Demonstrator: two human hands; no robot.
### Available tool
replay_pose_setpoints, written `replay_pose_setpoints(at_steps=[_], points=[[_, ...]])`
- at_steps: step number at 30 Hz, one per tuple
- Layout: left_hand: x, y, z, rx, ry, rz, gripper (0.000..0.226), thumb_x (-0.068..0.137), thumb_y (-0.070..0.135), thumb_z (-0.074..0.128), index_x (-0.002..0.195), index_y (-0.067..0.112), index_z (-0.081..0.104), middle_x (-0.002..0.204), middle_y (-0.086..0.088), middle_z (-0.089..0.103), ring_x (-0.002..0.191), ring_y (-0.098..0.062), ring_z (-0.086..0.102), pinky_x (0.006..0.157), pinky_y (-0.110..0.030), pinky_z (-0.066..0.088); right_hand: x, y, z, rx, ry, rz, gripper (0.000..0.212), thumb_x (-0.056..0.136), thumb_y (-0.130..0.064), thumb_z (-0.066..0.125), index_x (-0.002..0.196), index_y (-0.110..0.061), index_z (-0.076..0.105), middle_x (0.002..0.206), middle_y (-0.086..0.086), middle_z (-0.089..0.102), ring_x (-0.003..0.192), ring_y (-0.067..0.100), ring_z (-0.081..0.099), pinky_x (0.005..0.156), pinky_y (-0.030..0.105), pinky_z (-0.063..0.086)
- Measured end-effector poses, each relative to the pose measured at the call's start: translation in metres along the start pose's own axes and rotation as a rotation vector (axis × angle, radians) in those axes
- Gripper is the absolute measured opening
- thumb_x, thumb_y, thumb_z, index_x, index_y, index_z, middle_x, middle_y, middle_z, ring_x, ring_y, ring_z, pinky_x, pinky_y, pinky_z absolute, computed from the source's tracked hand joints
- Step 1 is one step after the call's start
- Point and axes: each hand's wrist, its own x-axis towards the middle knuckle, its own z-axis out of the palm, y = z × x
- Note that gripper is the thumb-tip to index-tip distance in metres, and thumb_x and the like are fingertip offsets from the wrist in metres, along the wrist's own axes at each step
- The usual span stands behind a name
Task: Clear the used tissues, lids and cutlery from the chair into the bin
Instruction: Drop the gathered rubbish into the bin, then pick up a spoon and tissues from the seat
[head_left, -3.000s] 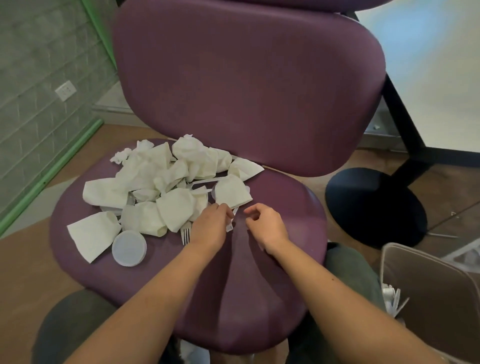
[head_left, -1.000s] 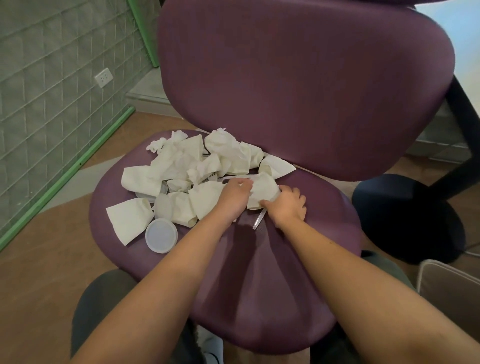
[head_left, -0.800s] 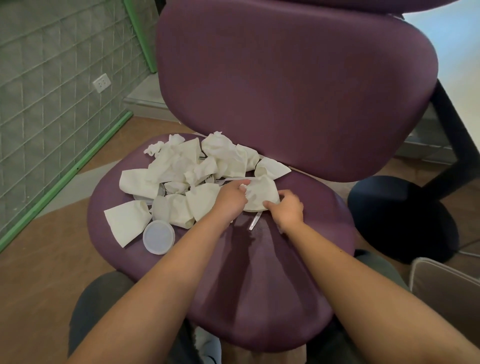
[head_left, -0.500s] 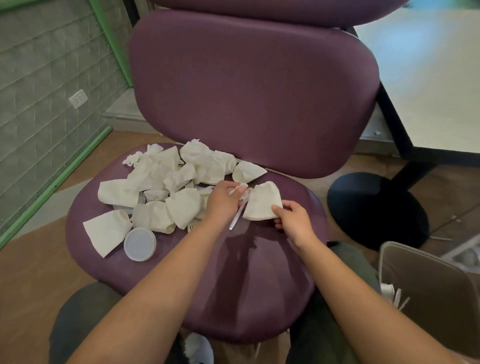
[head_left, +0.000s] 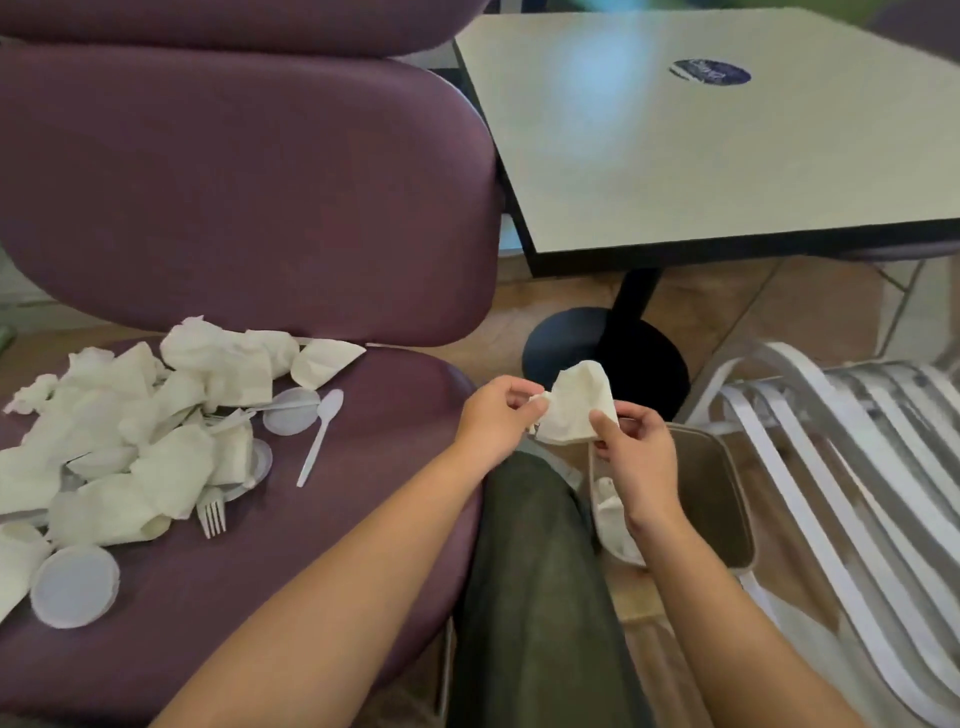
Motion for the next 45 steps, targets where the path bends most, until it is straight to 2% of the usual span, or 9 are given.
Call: replay_pose_setpoints(at_steps=[3,7,10,18,27,33,38,42,45], points=[[0.008,0.006,0.043,0.097,-0.12,-0.039,0.01,0.084,0.026,0.074,0.089,0.031,0.067,0.09,0.006,0.069,0.086,-0.011,0.066,0.085,-0.037,0.057,0.011,0.013,-0.035,-0.022,0.084,0.029,0.023,0.089,-0.021,0.069,0.109,-0.018,0.06,0.104,0.002,0.066,0.097,0.018,0.064,0.086,0.036,0.055],[0.014,0.005,0.095,0.233,-0.194,-0.065,0.009,0.084,0.028,0.074,0.087,0.029,0.065,0.087,0.011,0.067,0.084,-0.008,0.065,0.082,-0.032,0.057,0.024,0.03,-0.065,-0.13,0.192,0.067,0.022,0.088,-0.018,0.069,0.108,-0.014,0.06,0.102,0.002,0.064,0.093,0.018,0.061,0.072,0.025,0.046],[0.016,0.0,0.125,0.341,-0.232,-0.09,0.008,0.084,0.03,0.073,0.09,0.028,0.067,0.092,0.01,0.068,0.089,-0.009,0.064,0.083,-0.029,0.055,0.03,0.045,-0.079,-0.233,0.242,0.083,0.018,0.089,-0.016,0.067,0.105,-0.015,0.059,0.097,0.002,0.062,0.089,0.02,0.059,0.075,0.027,0.041],[0.023,-0.019,0.153,0.444,-0.403,-0.195,0.047,0.091,0.033,0.064,0.134,0.016,0.055,0.135,-0.004,0.058,0.123,-0.022,0.055,0.103,-0.033,0.044,0.047,0.094,-0.083,-0.463,0.139,0.171,0.029,0.087,-0.024,0.069,0.114,-0.015,0.064,0.112,0.007,0.066,0.103,0.023,0.062,0.093,0.037,0.049],[0.038,0.008,0.088,0.143,-0.122,-0.088,0.022,0.095,0.027,0.057,0.115,0.025,0.066,0.112,0.005,0.065,0.104,-0.015,0.062,0.09,-0.033,0.052,0.034,0.036,-0.031,-0.346,-0.043,-0.008,0.018,0.095,-0.018,0.06,0.112,-0.017,0.065,0.101,-0.005,0.063,0.096,0.011,0.059,0.079,0.021,0.04],[0.036,-0.003,0.004,0.032,0.097,-0.054,0.016,0.092,0.023,0.058,0.087,0.037,0.062,0.094,0.008,0.067,0.087,-0.017,0.066,0.086,-0.038,0.055,0.018,-0.003,0.035,-0.337,-0.174,-0.108,0.014,0.091,-0.015,0.062,0.104,-0.018,0.068,0.097,-0.005,0.066,0.092,0.01,0.059,0.083,0.024,0.043],[0.017,-0.031,-0.062,0.026,0.236,-0.096,0.019,0.09,0.015,0.059,0.086,0.033,0.063,0.083,0.006,0.066,0.065,-0.01,0.06,0.076,-0.032,0.051,-0.003,-0.011,0.095,-0.39,-0.289,-0.156,0.011,0.088,-0.014,0.063,0.095,-0.02,0.069,0.089,-0.006,0.066,0.087,0.012,0.061,0.076,0.024,0.043],[-0.001,-0.057,-0.113,0.059,0.313,-0.144,0.018,0.09,0.015,0.059,0.088,0.032,0.064,0.088,0.002,0.066,0.072,-0.016,0.064,0.08,-0.032,0.05,-0.023,-0.01,0.139,-0.458,-0.388,-0.196,0.018,0.087,-0.011,0.06,0.1,-0.017,0.071,0.095,-0.003,0.069,0.087,0.011,0.06,0.076,0.02,0.042],[-0.018,-0.077,-0.151,0.179,0.402,-0.186,0.013,0.09,0.02,0.058,0.093,0.03,0.066,0.096,0.011,0.065,0.093,-0.016,0.064,0.087,-0.03,0.047,-0.038,-0.003,0.173,-0.525,-0.458,-0.197,0.019,0.084,-0.015,0.06,0.097,-0.023,0.072,0.1,-0.002,0.072,0.092,0.019,0.067,0.084,0.033,0.053]])
